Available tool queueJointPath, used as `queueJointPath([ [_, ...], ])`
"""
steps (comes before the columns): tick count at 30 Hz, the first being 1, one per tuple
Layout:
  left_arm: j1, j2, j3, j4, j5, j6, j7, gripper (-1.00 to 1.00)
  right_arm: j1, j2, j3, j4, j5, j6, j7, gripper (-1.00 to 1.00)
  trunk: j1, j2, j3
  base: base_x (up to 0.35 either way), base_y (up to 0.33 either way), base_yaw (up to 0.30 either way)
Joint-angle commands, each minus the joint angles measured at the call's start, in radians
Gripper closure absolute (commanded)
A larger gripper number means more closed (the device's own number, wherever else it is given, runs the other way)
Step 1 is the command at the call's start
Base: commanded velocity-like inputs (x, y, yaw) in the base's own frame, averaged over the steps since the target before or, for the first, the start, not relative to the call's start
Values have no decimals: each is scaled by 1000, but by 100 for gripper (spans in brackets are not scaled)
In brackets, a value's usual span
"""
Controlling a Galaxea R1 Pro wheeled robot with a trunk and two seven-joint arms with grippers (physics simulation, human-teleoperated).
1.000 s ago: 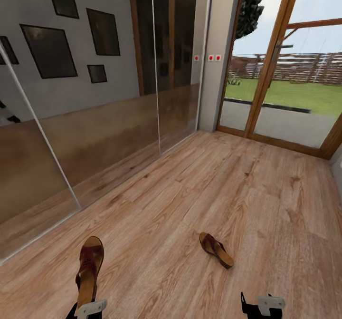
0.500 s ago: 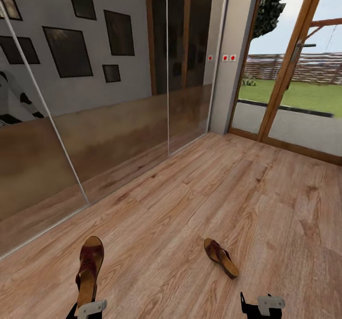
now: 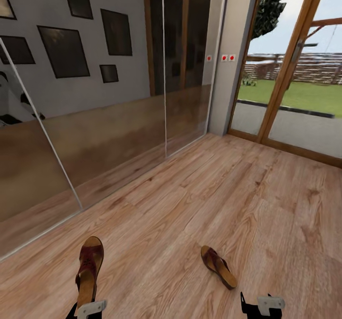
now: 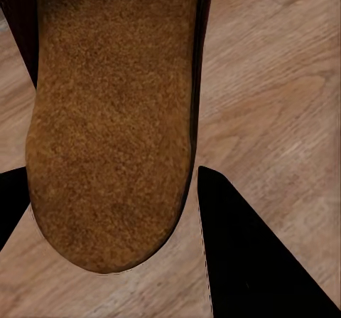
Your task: Pick up the two gym shoes and the two sandals from the corridor floor and place them onto the hallstand (shoe rack) in the corridor, making sure they are on the rack and not on the floor. Arrange them so the two gym shoes are next to each other and the two sandals are next to each other.
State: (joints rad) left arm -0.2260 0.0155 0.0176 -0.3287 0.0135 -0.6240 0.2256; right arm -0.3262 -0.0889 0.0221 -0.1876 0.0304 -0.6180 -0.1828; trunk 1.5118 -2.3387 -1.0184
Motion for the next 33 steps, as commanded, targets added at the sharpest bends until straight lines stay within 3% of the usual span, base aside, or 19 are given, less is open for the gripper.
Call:
queueJointPath([
  [1,0,0,1,0,-2,-2,1,100,-1,0,2,1,3,-2,-6,-100,0,0,-1,162,-82,0],
  [24,-1,-3,-3,-2,-3,-2,-3,100,-1,-2,4,1,10,-2,-2,-100,0,0,-1,177,-104,0],
  [28,-13,-6,-2,-29,-50,8,-11,100,-1,-8,133,-20,87,6,2,-100,0,0,-1,7,-5,0],
  [30,-20,-5,-2,-46,-62,16,-23,100,-1,-11,155,-42,116,15,9,-100,0,0,-1,2,-1,0],
  [33,-74,-1,0,-91,-71,60,-60,100,-2,-17,171,-82,141,77,75,-100,0,0,-1,0,0,0],
])
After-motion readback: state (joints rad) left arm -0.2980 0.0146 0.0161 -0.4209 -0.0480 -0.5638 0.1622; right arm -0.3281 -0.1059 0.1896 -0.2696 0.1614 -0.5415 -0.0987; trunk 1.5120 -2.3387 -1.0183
